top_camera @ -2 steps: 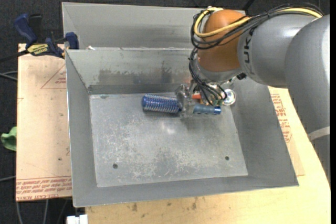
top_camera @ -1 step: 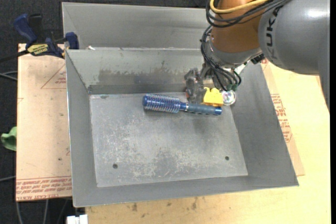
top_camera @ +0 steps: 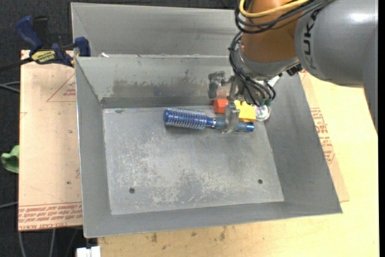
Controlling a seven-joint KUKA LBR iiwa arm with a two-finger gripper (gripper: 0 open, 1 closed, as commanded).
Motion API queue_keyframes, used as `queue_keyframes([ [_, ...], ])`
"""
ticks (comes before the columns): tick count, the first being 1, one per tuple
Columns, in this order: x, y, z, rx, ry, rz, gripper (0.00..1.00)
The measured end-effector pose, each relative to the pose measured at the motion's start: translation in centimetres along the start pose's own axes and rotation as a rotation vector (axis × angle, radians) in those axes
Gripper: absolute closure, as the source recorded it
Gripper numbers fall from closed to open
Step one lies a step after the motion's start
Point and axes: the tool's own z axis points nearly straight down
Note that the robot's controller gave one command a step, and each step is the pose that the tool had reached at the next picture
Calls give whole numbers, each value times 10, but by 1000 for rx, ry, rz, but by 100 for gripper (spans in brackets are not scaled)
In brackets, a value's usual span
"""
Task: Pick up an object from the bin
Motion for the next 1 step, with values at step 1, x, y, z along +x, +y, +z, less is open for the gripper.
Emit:
queue_keyframes([
  [1,2,8,104,-1,7,195,0],
])
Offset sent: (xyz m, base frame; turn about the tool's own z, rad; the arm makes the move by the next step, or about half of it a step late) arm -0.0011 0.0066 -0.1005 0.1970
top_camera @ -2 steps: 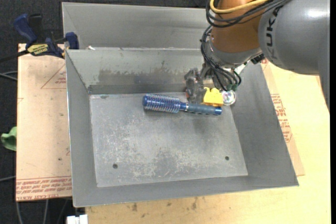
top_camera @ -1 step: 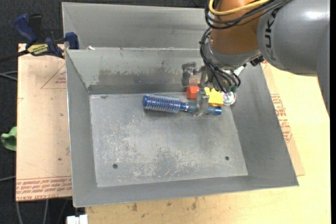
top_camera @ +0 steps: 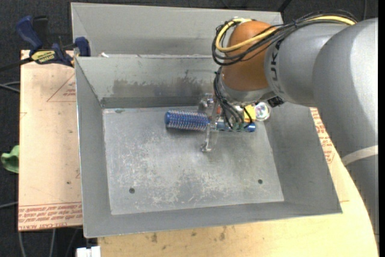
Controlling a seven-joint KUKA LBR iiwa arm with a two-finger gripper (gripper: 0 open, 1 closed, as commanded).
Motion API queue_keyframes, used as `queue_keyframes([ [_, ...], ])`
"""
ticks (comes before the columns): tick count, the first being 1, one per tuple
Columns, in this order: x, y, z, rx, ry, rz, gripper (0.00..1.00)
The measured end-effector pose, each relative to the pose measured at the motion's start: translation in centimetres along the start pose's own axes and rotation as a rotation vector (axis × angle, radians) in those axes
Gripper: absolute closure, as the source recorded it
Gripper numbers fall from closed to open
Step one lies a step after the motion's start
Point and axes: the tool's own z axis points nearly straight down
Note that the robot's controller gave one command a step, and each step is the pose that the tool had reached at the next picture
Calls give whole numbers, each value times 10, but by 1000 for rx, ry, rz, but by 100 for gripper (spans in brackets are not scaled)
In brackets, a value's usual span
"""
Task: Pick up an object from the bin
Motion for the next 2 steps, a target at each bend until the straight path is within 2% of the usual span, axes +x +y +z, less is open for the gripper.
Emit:
queue_keyframes([
  [1,-1,0,-2,1,-4,-1,100],
  [2,6,-18,-233,0,-14,20,100],
])
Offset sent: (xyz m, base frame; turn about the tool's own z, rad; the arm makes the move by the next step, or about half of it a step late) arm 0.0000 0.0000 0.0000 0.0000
